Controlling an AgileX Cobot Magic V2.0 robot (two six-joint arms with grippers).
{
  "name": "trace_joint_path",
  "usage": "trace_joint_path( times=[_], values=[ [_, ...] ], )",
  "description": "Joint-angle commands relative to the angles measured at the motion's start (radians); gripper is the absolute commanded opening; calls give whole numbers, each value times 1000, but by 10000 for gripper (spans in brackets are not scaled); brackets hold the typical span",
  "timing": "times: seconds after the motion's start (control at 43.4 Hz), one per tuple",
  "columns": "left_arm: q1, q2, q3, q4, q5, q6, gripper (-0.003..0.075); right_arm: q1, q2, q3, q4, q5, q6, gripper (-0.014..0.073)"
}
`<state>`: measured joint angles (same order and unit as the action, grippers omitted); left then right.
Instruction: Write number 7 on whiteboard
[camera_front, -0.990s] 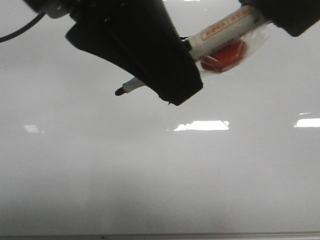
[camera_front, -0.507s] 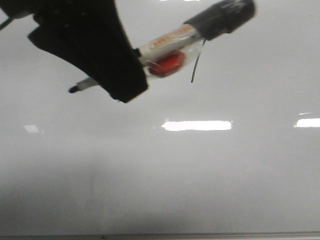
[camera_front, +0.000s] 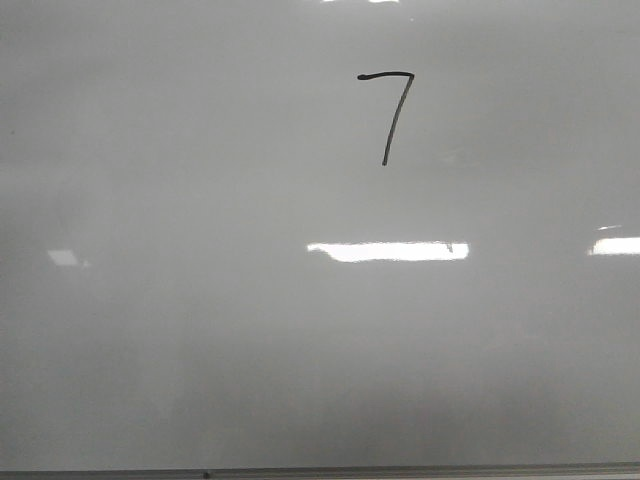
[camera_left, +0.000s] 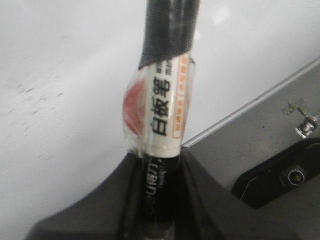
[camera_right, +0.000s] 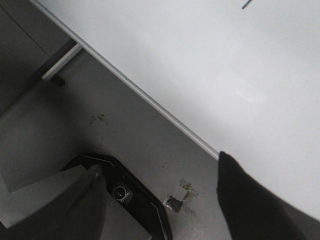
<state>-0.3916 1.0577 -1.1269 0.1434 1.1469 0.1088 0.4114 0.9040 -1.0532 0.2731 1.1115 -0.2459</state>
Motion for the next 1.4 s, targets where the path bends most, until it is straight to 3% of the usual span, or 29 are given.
trace_joint_path(
  times=[0.0, 0.322, 0.576, 0.783, 1.382],
  values=[
    [62, -70, -16, 28, -38, -61, 39, -2, -11, -32, -50, -60, 102, 486],
    [251, -178, 214, 24, -372, -202, 39, -2, -11, -32, -143, -69, 173, 401],
    [270, -121, 384, 3, -740, -247, 39, -2, -11, -32, -143, -69, 173, 401],
    [276, 0, 397, 3, -909, -306, 43, -2, -11, -32, -143, -68, 173, 401],
    [316, 367, 239, 2, -942, -306, 55, -2, -10, -32, -143, -68, 173, 401]
  ],
)
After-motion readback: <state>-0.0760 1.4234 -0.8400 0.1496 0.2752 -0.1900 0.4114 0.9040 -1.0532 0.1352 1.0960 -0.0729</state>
